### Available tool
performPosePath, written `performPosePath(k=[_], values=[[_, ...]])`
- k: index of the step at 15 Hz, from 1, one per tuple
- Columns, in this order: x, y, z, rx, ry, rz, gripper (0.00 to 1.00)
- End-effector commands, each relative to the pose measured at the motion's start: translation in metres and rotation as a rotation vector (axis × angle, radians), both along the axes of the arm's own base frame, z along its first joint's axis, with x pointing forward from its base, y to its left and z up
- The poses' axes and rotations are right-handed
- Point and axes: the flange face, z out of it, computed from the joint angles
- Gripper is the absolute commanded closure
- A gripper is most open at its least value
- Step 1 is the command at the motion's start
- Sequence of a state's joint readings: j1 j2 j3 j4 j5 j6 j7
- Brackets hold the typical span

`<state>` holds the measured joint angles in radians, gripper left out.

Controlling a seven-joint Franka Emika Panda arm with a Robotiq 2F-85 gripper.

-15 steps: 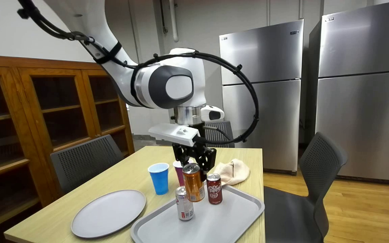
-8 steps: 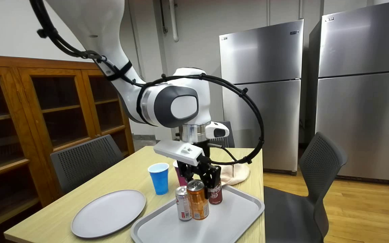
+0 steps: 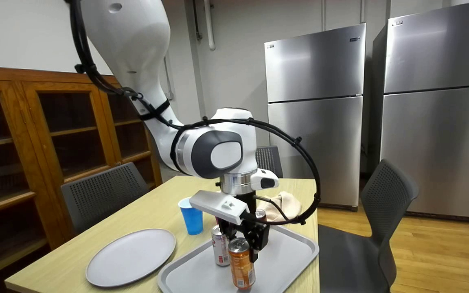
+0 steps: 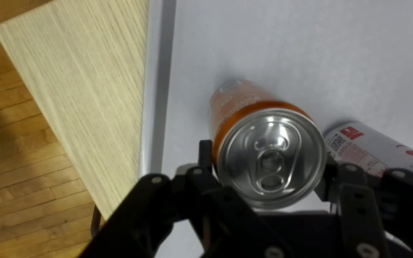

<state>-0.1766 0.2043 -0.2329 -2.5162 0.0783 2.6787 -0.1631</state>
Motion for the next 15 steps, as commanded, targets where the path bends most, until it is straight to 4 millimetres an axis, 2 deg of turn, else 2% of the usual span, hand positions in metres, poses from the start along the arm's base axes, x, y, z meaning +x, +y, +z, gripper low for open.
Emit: performPosePath(k=[1,4,5,6,7,9,15], values=[[0.006,-0.005,-0.004,-0.009,-0.005,-0.031,0.62],[0.008,-0.005,-0.006,-0.01,0.0,-0.032,0.62],[0.008,-0.005,-0.006,-0.01,0.001,-0.031,0.12],[0.009,-0.005,-0.004,-0.011,-0.001,-0.029,0.11],[0.01,-0.005,-0.001,-0.013,-0.007,-0.026,0.05],[0.014,-0.006,0.008,-0.021,-0.027,-0.018,0.0],[0.029,-0.005,0.046,-0.055,-0.109,0.018,0.0]])
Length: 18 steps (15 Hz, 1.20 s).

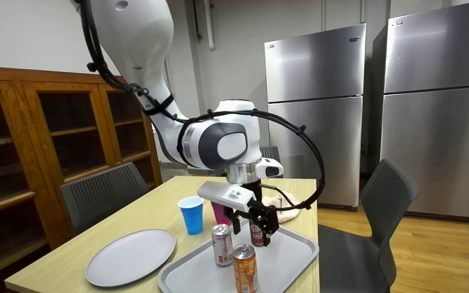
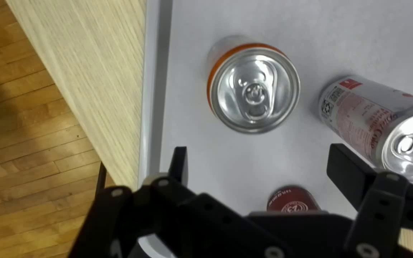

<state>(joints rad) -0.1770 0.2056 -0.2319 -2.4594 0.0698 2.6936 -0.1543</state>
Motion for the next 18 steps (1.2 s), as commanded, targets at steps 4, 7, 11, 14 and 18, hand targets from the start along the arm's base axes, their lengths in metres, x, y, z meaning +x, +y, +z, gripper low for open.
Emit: performPosePath(k=[4,7,11,14,18], values=[[0.015,0.013,0.055,-0.037,-0.102,0.063,0.0],[0.025,0.029,0.073,-0.037,-0.142,0.105,0.0],[0.039,0.064,0.089,-0.026,-0.183,0.185,0.0],[0.049,0.094,0.098,-0.02,-0.205,0.253,0.0],[0.057,0.14,0.106,-0.004,-0.213,0.341,0.0]])
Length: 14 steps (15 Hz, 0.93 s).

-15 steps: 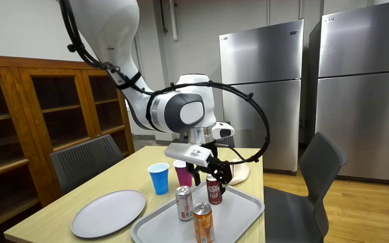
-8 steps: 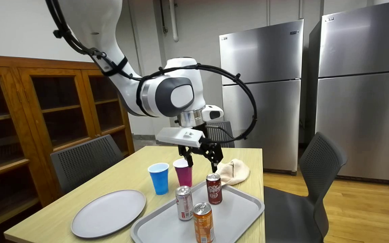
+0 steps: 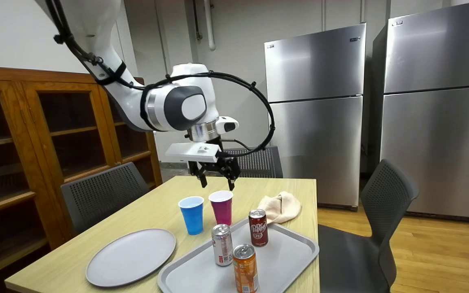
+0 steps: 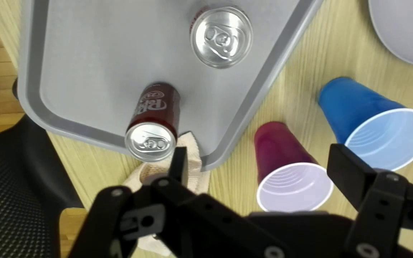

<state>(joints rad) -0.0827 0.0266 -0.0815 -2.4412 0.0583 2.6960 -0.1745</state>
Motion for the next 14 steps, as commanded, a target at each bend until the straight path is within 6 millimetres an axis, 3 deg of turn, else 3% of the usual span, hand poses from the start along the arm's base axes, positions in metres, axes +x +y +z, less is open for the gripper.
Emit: performPosePath(k=[1,2,3,6,14], values=[[0.004,0.039,0.014,0.012,-0.01,0.092,0.0],[0.005,0.052,0.015,0.011,-0.005,0.116,0.0],[0.005,0.035,0.004,0.0,-0.005,0.069,0.0],[0.007,0.054,0.005,0.001,-0.007,0.107,0.0],[0.007,0.053,0.005,0.001,-0.007,0.105,0.0]])
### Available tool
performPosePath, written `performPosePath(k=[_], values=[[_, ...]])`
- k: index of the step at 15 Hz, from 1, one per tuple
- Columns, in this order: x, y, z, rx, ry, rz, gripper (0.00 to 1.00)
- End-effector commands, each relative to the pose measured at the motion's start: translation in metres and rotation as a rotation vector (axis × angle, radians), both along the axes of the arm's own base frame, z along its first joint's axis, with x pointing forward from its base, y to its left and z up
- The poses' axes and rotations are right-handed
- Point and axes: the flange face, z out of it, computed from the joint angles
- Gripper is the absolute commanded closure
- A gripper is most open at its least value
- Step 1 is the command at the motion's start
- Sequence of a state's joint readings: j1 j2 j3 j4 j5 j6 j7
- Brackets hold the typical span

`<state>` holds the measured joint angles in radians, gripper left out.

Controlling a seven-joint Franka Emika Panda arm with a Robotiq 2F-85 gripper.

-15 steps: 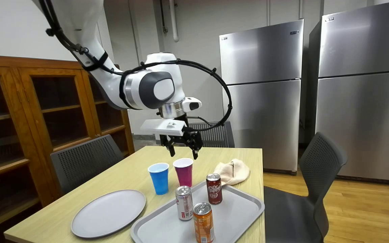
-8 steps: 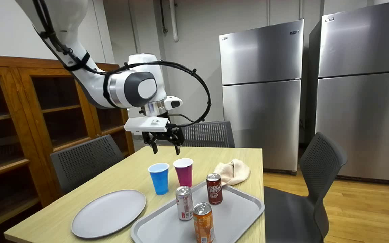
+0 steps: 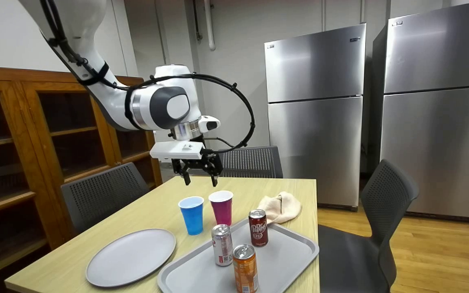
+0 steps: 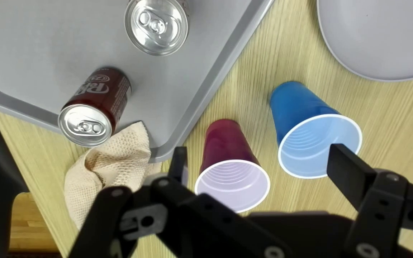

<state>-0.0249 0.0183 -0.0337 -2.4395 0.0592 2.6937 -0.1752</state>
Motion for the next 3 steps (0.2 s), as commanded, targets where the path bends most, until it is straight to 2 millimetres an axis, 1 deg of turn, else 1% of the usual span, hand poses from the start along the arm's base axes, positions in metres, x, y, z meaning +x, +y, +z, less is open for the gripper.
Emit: performPosePath(k=[1,3], values=[[0.0001,0.0005,0.0004,-0.001,0.001,-0.001,0.0],[0.0001,0.0005,0.0004,-0.001,0.001,-0.001,0.0]])
